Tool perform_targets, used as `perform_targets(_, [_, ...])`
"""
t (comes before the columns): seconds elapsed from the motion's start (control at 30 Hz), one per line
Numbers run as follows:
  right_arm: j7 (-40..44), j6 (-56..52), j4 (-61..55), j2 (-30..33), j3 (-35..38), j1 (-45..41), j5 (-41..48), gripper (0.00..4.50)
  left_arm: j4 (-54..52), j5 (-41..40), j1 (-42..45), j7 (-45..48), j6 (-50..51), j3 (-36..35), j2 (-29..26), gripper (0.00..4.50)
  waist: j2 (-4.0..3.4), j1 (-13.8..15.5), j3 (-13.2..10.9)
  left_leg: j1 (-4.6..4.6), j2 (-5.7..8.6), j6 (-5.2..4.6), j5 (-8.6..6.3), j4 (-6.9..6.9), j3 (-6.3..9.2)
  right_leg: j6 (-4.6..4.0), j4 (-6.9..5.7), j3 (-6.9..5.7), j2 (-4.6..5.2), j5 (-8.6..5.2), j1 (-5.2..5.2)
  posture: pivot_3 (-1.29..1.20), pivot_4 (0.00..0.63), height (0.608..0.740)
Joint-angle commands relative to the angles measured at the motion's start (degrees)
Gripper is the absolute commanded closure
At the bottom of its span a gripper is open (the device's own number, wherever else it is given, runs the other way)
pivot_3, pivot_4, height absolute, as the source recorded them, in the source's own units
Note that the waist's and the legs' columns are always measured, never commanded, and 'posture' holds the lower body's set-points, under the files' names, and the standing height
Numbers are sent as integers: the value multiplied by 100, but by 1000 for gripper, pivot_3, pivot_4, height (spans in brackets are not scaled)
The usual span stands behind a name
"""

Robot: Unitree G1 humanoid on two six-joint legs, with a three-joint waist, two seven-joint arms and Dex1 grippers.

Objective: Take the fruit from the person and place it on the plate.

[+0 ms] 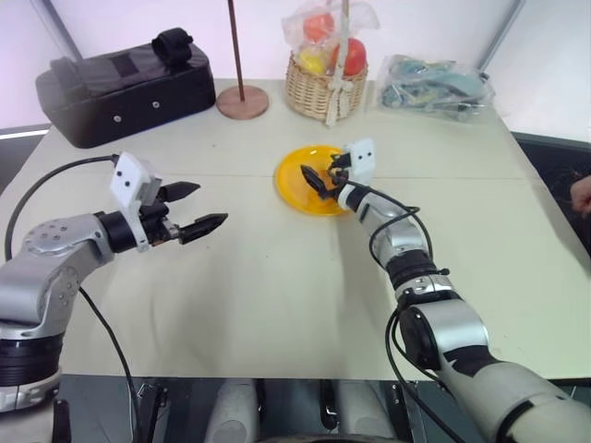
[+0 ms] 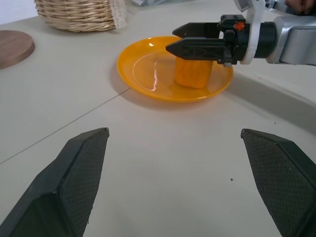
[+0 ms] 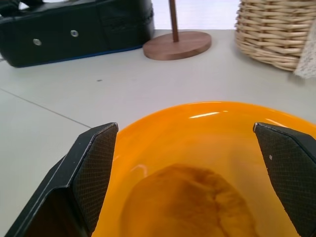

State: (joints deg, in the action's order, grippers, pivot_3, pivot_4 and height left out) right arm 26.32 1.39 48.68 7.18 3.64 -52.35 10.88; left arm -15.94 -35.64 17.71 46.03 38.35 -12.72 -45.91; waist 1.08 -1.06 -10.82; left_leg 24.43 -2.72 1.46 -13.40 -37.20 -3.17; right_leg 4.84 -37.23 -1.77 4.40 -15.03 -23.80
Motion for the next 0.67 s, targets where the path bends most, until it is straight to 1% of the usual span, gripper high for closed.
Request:
perform_targets(0.03, [49,-289,-1204,169,136,-99,200,39,-103,-35,45,-17,-44,-180,-42,0,-2,0,-1,0,0,0,0,0,0,0,0,0,0,0,-1,0,150,740])
perform_targets(0.07, [41,-428,-1492,213,165,-72,256,39,-87,-19,50,-32,-58,-195,-45,0,-3,2,-2,1,0,0,0,1,1,0,-1,0,0,0,-2,0,150,740])
perform_targets(0.2, [192,-1232,-2840,704,294,279,504,39,17,56,79,-207,-151,-292,26,0,-1,36,0,2,0,0,0,1,2,0,0,-1,2,0,-2,0,150,740])
perform_targets(0.33, [793,-1759,-3808,1473,337,1007,686,39,133,248,55,-570,-372,-348,228,0,1,56,0,0,3,-1,0,0,2,0,4,-3,7,0,6,0,150,740])
perform_targets(0.43, [1034,-2152,-4114,1990,576,1464,917,39,182,457,43,-908,-535,-349,447,0,0,42,0,0,5,-1,-1,0,1,0,5,-3,8,0,7,0,150,740])
perform_targets(0.53, [1133,-2265,-4222,2421,844,1853,991,39,120,459,-28,-1104,-516,-383,640,0,0,17,0,-2,4,-1,-1,0,-1,0,3,-2,4,0,4,0,150,740])
perform_targets(0.67, [1184,-2377,-4267,2739,1127,2178,1112,39,-48,424,-135,-1287,-471,-392,841,0,0,15,0,-4,2,-1,-1,1,-2,0,3,-1,0,0,4,0,150,740])
